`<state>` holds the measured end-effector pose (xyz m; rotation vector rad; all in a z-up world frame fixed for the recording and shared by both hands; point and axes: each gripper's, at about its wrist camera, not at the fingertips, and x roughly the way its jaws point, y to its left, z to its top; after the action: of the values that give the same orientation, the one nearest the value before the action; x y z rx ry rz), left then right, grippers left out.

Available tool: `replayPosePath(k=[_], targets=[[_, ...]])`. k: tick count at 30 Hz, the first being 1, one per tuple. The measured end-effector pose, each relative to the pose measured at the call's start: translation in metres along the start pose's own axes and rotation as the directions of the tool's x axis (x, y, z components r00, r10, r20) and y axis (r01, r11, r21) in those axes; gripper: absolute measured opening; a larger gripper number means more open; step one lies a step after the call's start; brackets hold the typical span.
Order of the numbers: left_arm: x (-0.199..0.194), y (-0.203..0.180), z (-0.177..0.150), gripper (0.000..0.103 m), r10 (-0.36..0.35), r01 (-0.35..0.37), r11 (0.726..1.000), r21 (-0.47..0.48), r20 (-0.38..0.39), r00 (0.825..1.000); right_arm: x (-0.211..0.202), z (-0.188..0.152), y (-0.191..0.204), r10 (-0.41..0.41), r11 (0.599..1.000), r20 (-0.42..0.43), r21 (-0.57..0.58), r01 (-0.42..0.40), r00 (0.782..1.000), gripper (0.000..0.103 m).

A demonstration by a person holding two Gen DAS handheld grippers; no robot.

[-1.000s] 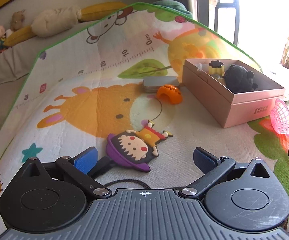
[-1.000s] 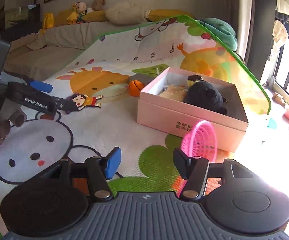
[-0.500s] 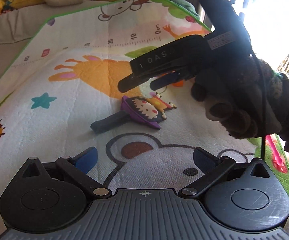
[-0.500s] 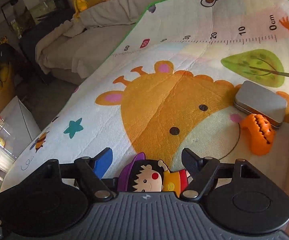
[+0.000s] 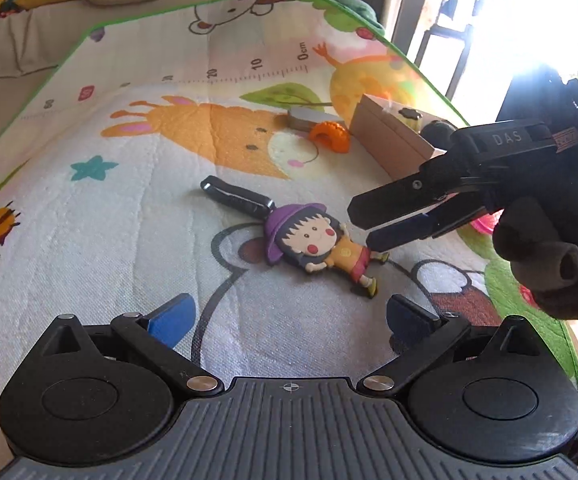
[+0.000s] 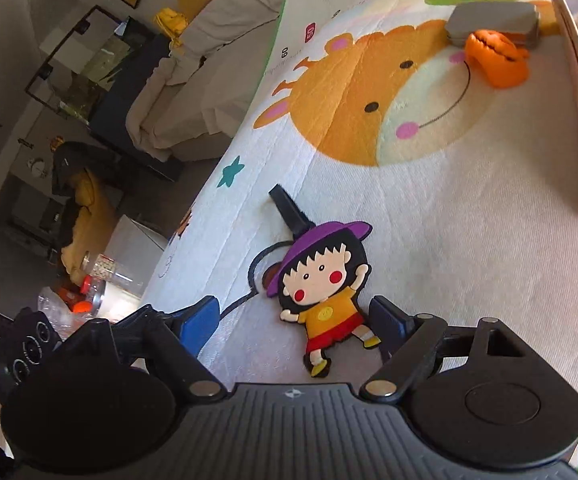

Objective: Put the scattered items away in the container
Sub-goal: 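Grasp the Maruko-chan keychain with the left gripper while right holds the scoop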

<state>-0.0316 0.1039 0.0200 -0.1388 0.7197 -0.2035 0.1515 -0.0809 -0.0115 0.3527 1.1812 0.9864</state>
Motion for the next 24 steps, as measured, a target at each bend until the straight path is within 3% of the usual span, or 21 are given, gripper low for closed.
replayPosePath(k=[4,6,8,9,10,13,15,20,22,24], targets=[[-0.003,-0.009,-0.006,0.103,0.027,-0.026,0.999,0.035,-0.029,0.999,-0.001,-0.023,-0.008,0.15,0.981,-0.016,0.125,-0.147,0.988,0.085],[-0.003,-0.014,-0.005,0.103,0.042,-0.041,0.999,0.026,-0.036,0.998,-0.014,-0.034,-0.006,0.12,0.988,0.028,0.099,-0.122,0.992,0.085],[-0.001,-0.019,0.0,0.103,0.044,-0.044,0.999,-0.006,-0.038,0.998,-0.04,-0.048,0.001,0.016,1.0,0.14,0.011,-0.017,0.99,0.085],[0.003,-0.023,0.003,0.103,0.041,-0.042,0.999,-0.025,-0.041,0.998,-0.057,-0.057,0.007,-0.063,0.996,0.218,-0.046,0.075,0.974,0.086],[0.007,-0.029,0.006,0.103,0.043,-0.045,0.998,-0.038,-0.044,0.998,-0.073,-0.067,0.013,-0.148,0.979,0.297,-0.094,0.183,0.943,0.087],[0.028,-0.051,0.018,0.103,0.102,-0.104,0.994,-0.037,-0.053,0.993,-0.108,-0.098,0.021,-0.35,0.877,0.476,-0.136,0.461,0.807,0.097],[0.044,-0.062,0.025,0.103,0.162,-0.164,0.986,-0.024,-0.062,0.985,-0.126,-0.114,0.019,-0.411,0.831,0.532,-0.116,0.545,0.74,0.098],[0.069,-0.071,0.035,0.103,0.202,-0.202,0.979,-0.004,-0.05,0.978,-0.15,-0.146,0.004,-0.472,0.782,0.591,-0.063,0.62,0.654,0.1],[0.076,-0.072,0.038,0.103,0.168,-0.167,0.986,0.023,-0.031,0.985,-0.156,-0.154,-0.008,-0.493,0.764,0.6,-0.049,0.643,0.631,0.1],[0.083,-0.075,0.039,0.103,0.108,-0.106,0.991,0.086,-0.015,0.994,-0.155,-0.155,-0.013,-0.503,0.756,0.601,-0.042,0.654,0.621,0.1]])
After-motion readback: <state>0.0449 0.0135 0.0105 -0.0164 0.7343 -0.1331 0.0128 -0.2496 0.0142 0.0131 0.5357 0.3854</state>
